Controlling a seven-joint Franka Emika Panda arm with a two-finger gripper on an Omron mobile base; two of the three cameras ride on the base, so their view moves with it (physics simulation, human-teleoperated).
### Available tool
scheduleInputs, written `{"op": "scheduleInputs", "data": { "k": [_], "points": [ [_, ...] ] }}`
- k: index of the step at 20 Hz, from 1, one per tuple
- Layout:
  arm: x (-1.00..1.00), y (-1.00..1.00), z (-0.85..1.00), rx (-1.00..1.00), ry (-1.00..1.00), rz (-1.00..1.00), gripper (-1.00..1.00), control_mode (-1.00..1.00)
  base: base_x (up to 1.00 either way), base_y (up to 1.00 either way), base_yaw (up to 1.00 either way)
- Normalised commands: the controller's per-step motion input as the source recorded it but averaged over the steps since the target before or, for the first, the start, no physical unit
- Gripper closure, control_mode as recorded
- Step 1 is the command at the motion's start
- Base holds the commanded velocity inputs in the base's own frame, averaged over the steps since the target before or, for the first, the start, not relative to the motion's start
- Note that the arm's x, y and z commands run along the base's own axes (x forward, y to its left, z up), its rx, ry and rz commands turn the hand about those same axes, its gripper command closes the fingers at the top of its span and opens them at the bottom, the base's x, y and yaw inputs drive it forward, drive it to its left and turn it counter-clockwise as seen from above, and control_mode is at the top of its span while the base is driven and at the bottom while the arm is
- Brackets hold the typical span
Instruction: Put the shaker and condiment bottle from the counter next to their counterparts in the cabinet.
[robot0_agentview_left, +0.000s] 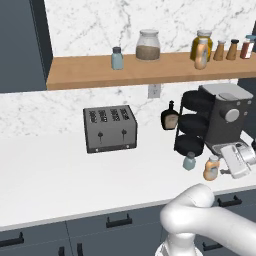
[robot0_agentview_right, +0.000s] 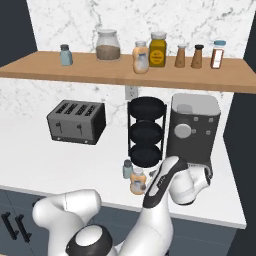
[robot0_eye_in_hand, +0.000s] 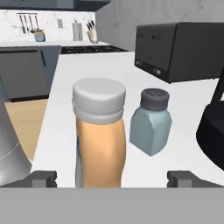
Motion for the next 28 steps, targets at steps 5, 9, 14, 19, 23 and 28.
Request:
{"op": "scheduleInputs", "data": {
  "k": [5,9,14,19,23,28],
  "points": [
    [0.00,0.14,0.00,0.00,0.00,-0.05,-1.00,-1.00,0.00,0.00,0.00],
    [0.00,0.14,0.00,0.00,0.01,-0.04,-1.00,-1.00,0.00,0.00,0.00],
    [0.00,0.22,0.00,0.00,0.00,-0.05,-1.00,-1.00,0.00,0.00,0.00],
    [0.00,0.26,0.00,-0.01,0.01,-0.05,1.00,-1.00,0.00,0.00,0.00],
    [-0.04,0.05,0.00,-0.01,0.05,-0.04,1.00,-1.00,0.00,0.00,0.00],
    [-0.15,-0.16,0.63,0.03,0.25,-0.27,1.00,-1.00,0.00,0.00,0.00]
  ]
}}
